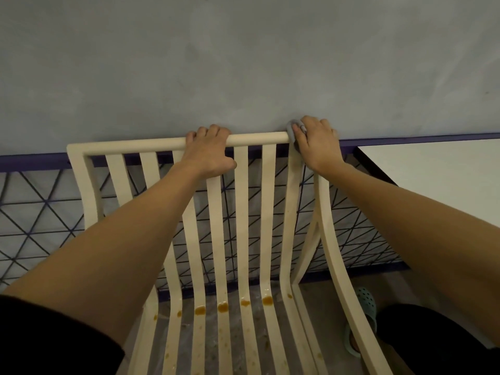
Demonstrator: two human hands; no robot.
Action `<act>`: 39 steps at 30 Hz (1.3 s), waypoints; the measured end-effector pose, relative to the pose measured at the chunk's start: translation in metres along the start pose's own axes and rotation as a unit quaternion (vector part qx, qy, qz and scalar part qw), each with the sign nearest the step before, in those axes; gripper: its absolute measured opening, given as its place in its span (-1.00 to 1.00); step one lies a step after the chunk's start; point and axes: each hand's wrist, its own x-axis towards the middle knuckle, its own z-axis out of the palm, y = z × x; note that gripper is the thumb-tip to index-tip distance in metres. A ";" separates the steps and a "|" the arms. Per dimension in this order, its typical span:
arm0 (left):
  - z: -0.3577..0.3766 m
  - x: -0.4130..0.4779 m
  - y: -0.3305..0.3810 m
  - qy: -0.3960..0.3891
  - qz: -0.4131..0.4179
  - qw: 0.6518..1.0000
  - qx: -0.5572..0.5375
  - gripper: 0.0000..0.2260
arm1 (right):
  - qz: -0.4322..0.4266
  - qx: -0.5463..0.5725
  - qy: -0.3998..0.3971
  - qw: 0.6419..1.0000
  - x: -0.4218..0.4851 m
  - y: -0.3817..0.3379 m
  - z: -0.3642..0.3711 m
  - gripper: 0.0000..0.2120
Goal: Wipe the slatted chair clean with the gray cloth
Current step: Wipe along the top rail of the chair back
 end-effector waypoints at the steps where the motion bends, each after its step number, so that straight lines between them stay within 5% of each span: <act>1: 0.000 0.000 0.000 -0.001 -0.002 1.000 0.000 -0.44 | 0.016 -0.003 -0.013 1.000 0.005 -0.003 -0.002 -0.69; 7: -0.001 0.000 -0.001 -0.005 0.000 1.000 0.002 -0.44 | 0.123 -0.076 -0.148 0.978 0.040 -0.017 -0.012 -0.66; 12: 0.000 0.000 -0.002 -0.002 0.005 1.000 0.000 -0.44 | 0.133 -0.094 -0.301 0.939 0.059 -0.028 -0.020 -0.76; 15: -0.001 0.000 -0.002 0.000 0.005 1.000 0.006 -0.43 | 0.142 -0.056 -0.321 0.935 0.065 -0.026 -0.016 -0.69; 19: 0.000 0.001 -0.001 0.002 0.004 1.000 0.004 -0.43 | 0.146 -0.036 -0.285 0.947 0.062 -0.023 -0.015 -0.76; 25: 0.000 0.001 -0.002 -0.001 0.003 1.000 0.009 -0.43 | 0.018 -0.036 0.018 0.999 0.011 -0.013 -0.003 -0.63; 33: -0.004 0.001 0.000 -0.024 -0.008 1.000 0.010 -0.41 | 0.094 0.063 0.027 0.993 0.005 -0.009 -0.002 -0.67; 39: -0.011 -0.023 -0.001 -0.041 0.008 0.999 0.019 -0.25 | 0.194 0.220 0.028 0.956 -0.013 -0.005 -0.023 -0.79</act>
